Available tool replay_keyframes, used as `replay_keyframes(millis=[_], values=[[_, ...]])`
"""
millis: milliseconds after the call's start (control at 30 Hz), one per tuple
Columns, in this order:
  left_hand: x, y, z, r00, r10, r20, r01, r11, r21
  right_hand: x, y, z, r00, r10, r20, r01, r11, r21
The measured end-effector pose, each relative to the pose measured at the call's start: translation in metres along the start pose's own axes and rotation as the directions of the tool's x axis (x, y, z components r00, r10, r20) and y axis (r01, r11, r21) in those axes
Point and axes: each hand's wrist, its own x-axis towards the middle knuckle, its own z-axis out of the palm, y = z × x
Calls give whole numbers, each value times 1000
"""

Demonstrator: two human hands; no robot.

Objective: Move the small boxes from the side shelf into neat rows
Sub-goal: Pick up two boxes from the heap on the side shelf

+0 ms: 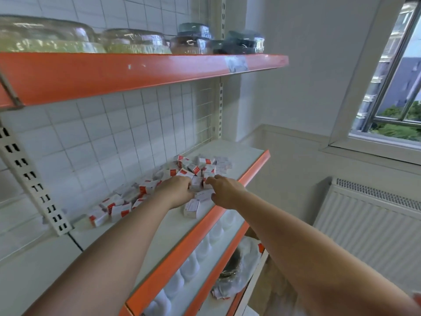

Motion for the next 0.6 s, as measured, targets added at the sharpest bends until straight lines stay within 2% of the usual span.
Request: replay_keyframes(millis=[300, 400, 600], values=[[53, -3, 14, 992, -93, -87, 99, 993, 66, 57, 40, 1, 993, -116, 8, 116, 993, -17], [71, -1, 17, 984, -134, -117, 148, 981, 125, 78, 56, -2, 979, -205, 8, 205, 978, -33], [94, 10, 25, 946, -316, -75, 325, 925, 199, 121, 78, -4, 913, -401, 73, 406, 910, -79]])
